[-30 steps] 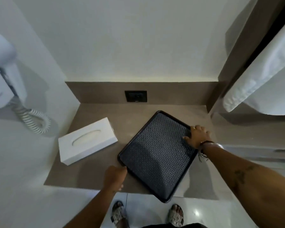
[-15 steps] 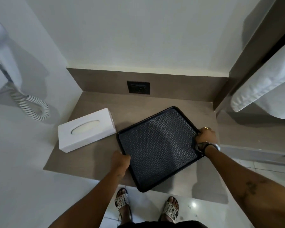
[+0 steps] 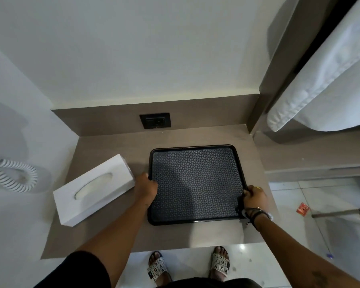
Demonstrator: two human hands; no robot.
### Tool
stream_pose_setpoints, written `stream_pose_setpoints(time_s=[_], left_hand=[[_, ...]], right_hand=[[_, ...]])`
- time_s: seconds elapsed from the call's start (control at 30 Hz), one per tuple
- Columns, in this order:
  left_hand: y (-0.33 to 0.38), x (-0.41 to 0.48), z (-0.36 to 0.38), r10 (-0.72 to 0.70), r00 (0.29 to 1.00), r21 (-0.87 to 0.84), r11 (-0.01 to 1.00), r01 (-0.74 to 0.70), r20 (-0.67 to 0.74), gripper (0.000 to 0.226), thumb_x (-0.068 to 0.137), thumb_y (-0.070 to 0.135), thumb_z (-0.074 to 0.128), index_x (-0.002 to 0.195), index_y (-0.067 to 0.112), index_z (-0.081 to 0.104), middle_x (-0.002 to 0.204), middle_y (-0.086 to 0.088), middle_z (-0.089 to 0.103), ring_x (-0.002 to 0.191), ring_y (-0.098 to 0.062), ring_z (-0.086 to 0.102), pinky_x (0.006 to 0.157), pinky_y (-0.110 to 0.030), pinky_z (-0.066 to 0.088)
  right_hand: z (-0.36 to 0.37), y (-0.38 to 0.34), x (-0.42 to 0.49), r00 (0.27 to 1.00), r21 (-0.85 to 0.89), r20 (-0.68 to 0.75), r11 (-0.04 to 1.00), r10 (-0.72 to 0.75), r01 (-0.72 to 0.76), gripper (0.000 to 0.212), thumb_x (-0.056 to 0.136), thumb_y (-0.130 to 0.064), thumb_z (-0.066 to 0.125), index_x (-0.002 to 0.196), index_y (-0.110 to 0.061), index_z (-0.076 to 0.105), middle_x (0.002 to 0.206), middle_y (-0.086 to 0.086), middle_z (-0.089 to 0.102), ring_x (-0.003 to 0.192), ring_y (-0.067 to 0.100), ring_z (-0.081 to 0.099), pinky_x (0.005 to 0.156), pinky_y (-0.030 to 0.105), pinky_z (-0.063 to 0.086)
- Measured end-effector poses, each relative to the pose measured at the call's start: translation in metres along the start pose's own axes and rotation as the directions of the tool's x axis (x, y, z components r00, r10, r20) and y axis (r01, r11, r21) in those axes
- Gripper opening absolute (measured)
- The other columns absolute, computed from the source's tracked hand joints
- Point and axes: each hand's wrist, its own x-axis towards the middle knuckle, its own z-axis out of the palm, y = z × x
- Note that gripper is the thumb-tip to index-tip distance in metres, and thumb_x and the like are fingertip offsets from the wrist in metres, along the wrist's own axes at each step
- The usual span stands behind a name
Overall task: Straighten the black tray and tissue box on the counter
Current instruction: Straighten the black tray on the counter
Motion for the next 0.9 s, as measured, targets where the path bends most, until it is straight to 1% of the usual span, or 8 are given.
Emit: stream_pose_setpoints(time_s=[0.13,0.33,0.4,0.5,0.63,0.73,0.8,0.9], left_hand=[[-0.007,0.001,0.003,0.008,1.000,0.008,1.000,-0.008,-0.009,0.029,0.085,-0.005,0.052,0.063,0.010,0.042,0.066,-0.009,0.053,0.073,-0.035,0.057,0.050,-0.031,0.030],[-0.007,-0.010,0.011,0.001,0.997,0.075,0.997,0.005,-0.074,0.007,0.089,0.006,0.056,0.091,-0.001,0.056,0.105,-0.026,0.063,0.092,-0.043,0.061,0.071,-0.043,0.048],[-0.001,-0.020,0.015,0.086,0.985,0.158,0.985,-0.063,-0.146,0.023,0.092,0.012,0.057,0.109,-0.003,0.059,0.113,-0.026,0.062,0.100,-0.042,0.061,0.082,-0.047,0.051],[0.000,-0.048,0.022,0.396,0.896,0.282,0.899,-0.334,-0.202,0.045,0.095,0.018,0.056,0.134,-0.004,0.050,0.131,-0.028,0.056,0.120,-0.044,0.053,0.101,-0.051,0.045],[-0.027,-0.095,0.052,0.664,0.747,0.367,0.689,-0.625,0.026,0.067,0.098,0.035,0.050,0.152,0.002,0.028,0.161,-0.024,0.022,0.151,-0.037,0.020,0.122,-0.054,0.015],[-0.063,-0.126,0.074,0.751,0.616,0.389,0.507,-0.769,0.237,0.077,0.096,0.044,0.051,0.156,0.006,0.019,0.166,-0.018,0.006,0.154,-0.033,0.009,0.123,-0.051,0.006],[-0.083,-0.138,0.083,0.721,0.602,0.440,0.443,-0.781,0.342,0.082,0.094,0.054,0.047,0.156,0.009,0.020,0.166,-0.017,0.007,0.153,-0.032,0.011,0.122,-0.051,0.003],[-0.095,-0.143,0.085,0.623,0.678,0.485,0.488,-0.726,0.389,0.088,0.092,0.069,0.036,0.155,0.009,0.022,0.164,-0.019,0.017,0.153,-0.030,0.012,0.121,-0.051,0.007]], right_hand=[[0.008,0.005,-0.001,1.000,0.022,-0.009,1.000,-0.018,0.018,0.021,0.094,-0.006,0.057,0.110,0.002,0.067,0.115,0.026,0.062,0.100,0.040,0.060,0.086,0.034,0.044],[0.004,0.007,-0.004,0.999,0.020,0.011,0.999,-0.038,0.038,0.030,0.098,-0.020,0.056,0.119,-0.001,0.063,0.122,0.024,0.060,0.107,0.040,0.058,0.093,0.039,0.045],[0.001,0.007,-0.014,0.999,-0.031,-0.029,0.999,-0.038,0.037,0.034,0.099,-0.028,0.053,0.121,-0.003,0.061,0.120,0.025,0.058,0.107,0.041,0.055,0.093,0.043,0.045],[0.002,0.013,-0.042,0.976,-0.200,-0.142,0.970,-0.165,0.134,0.044,0.098,-0.039,0.046,0.123,-0.005,0.059,0.117,0.025,0.059,0.104,0.040,0.053,0.090,0.048,0.043],[0.013,0.033,-0.084,0.860,-0.407,0.072,0.772,-0.506,0.488,0.065,0.088,-0.053,0.041,0.139,-0.013,0.049,0.146,0.018,0.044,0.127,0.036,0.044,0.101,0.057,0.036],[0.026,0.047,-0.101,0.775,-0.434,0.260,0.647,-0.576,0.627,0.072,0.091,-0.061,0.036,0.150,-0.019,0.031,0.160,0.013,0.023,0.144,0.034,0.025,0.107,0.063,0.028],[0.034,0.050,-0.106,0.732,-0.438,0.333,0.590,-0.594,0.678,0.073,0.092,-0.064,0.034,0.151,-0.023,0.026,0.162,0.012,0.017,0.146,0.036,0.018,0.109,0.067,0.021],[0.041,0.049,-0.108,0.699,-0.448,0.412,0.538,-0.584,0.714,0.075,0.092,-0.068,0.034,0.152,-0.025,0.025,0.162,0.012,0.015,0.147,0.040,0.013,0.110,0.069,0.014]])
